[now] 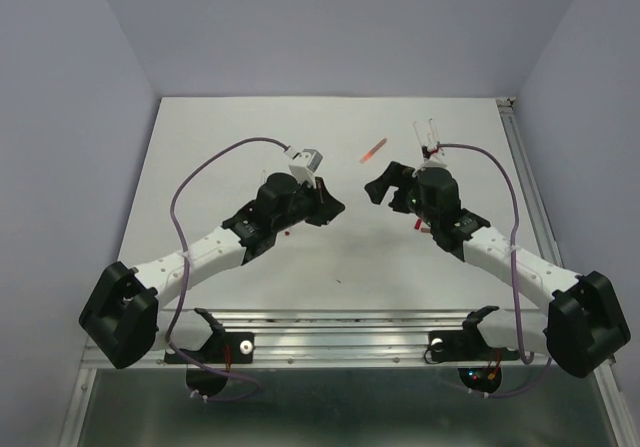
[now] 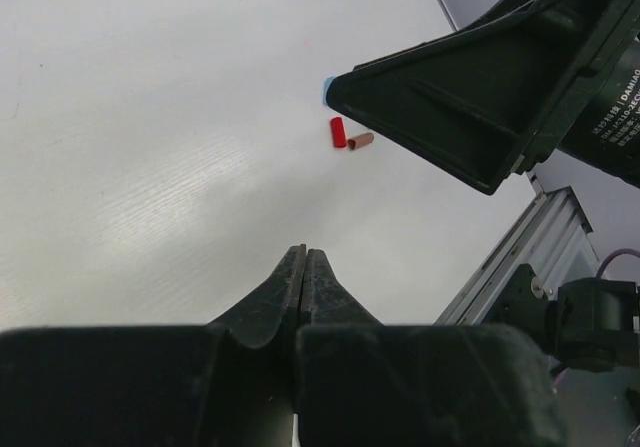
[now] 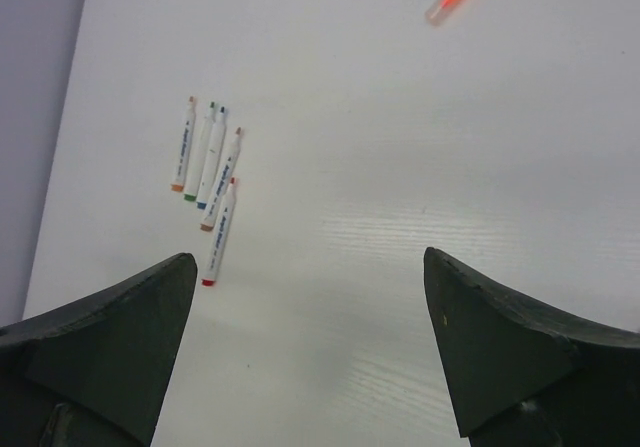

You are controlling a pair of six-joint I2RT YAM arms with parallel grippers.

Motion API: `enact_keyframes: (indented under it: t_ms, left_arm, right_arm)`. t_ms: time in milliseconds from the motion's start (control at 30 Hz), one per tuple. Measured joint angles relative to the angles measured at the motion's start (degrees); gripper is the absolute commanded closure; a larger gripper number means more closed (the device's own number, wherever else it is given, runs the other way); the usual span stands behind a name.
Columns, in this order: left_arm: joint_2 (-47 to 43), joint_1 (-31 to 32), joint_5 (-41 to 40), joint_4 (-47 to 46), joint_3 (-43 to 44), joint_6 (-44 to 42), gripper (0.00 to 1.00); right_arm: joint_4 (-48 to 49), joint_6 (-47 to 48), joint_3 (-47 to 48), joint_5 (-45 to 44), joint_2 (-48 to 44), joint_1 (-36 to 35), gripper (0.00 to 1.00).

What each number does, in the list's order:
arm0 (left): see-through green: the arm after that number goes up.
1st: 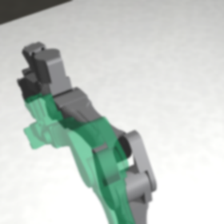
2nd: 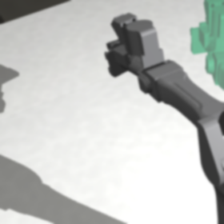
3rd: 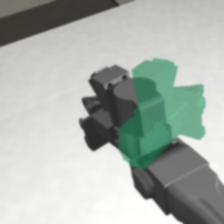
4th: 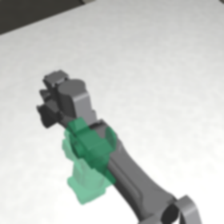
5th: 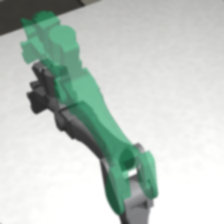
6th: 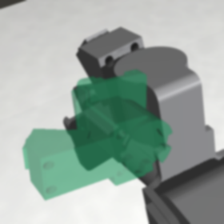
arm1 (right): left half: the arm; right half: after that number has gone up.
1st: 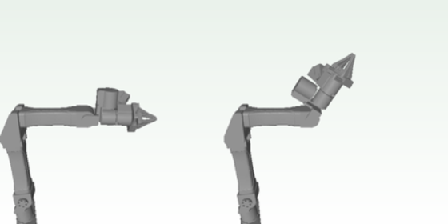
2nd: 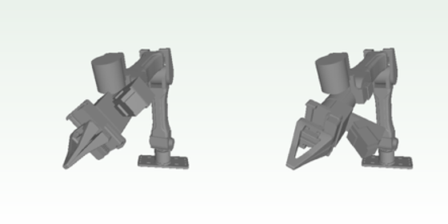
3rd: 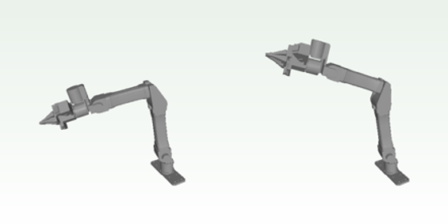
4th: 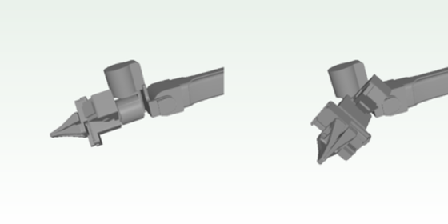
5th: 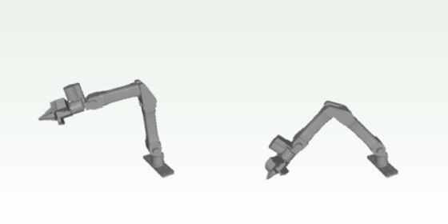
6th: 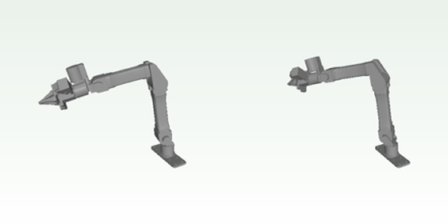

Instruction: Open the pen caps

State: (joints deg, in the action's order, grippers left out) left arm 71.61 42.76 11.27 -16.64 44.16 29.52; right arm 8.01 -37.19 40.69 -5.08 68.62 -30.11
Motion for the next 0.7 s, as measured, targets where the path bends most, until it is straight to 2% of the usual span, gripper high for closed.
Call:
enact_keyframes:
  t_ms: [300,333,367,400,433,533,567,700]
  left_arm:
    - [1.2,0.0,-2.6,1.3,0.0,0.0,1.0]
    - [1.2,0.0,-3.0,1.5,0.0,0.0,0.97]
    - [1.2,0.0,-3.2,1.7,0.0,-0.1,0.88]
    - [1.2,0.0,-3.4,1.8,0.0,-0.3,0.73]
    - [1.3,0.0,-3.6,2.0,0.0,-0.8,0.42]
    - [3.2,0.0,-4.3,3.2,2.0,-2.7,0.07]
    - [4.9,0.0,-4.7,3.6,3.8,-3.6,0.01]
    - [12.9,-0.2,-6.2,5.7,13.0,-7.8,0.01]
  right_arm:
    - [-4.7,-0.3,0.0,-3.3,0.0,0.0,0.0]
    - [-5.1,-0.3,0.1,-3.6,0.0,0.0,0.0]
    - [-5.4,-0.3,0.1,-3.9,0.0,0.0,0.0]
    - [-5.6,-0.3,0.1,-4.1,0.0,0.0,0.0]
    - [-6.0,-0.5,0.1,-4.5,0.0,0.0,0.0]
    - [-8.0,-0.9,0.3,-6.6,-0.1,0.0,0.0]
    - [-9.2,-1.2,0.4,-7.7,-0.3,0.0,0.0]
    - [-14.2,-1.7,0.8,-13.0,-1.6,0.0,0.0]
